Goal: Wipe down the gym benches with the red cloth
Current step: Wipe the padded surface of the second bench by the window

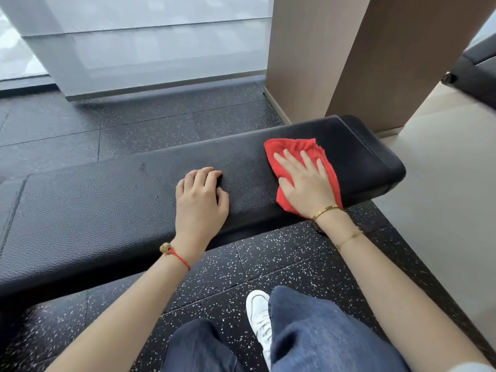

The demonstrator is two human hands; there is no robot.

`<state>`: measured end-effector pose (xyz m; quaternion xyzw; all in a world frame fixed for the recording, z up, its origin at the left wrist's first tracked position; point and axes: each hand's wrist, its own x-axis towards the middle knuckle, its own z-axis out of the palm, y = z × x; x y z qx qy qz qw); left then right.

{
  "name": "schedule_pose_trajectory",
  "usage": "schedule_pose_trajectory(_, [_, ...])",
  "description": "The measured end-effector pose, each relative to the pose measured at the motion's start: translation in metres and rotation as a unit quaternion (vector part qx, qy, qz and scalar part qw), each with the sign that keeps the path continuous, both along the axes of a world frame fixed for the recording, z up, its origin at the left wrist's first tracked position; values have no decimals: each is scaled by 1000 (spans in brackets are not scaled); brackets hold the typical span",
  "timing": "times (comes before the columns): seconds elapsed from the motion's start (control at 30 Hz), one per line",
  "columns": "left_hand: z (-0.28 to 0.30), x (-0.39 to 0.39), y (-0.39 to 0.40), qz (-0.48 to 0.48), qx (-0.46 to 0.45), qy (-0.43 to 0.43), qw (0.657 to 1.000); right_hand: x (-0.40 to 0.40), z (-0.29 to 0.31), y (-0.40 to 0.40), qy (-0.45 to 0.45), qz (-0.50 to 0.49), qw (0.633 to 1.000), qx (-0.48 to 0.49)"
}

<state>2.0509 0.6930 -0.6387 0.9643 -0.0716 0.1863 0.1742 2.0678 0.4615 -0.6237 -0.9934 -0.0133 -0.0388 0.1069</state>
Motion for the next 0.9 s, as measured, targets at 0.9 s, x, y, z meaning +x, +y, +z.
schedule_pose_trajectory(0.9, [1,-2,-3,-3,-9,13,1000,12,1,-100,24,-163,986,6])
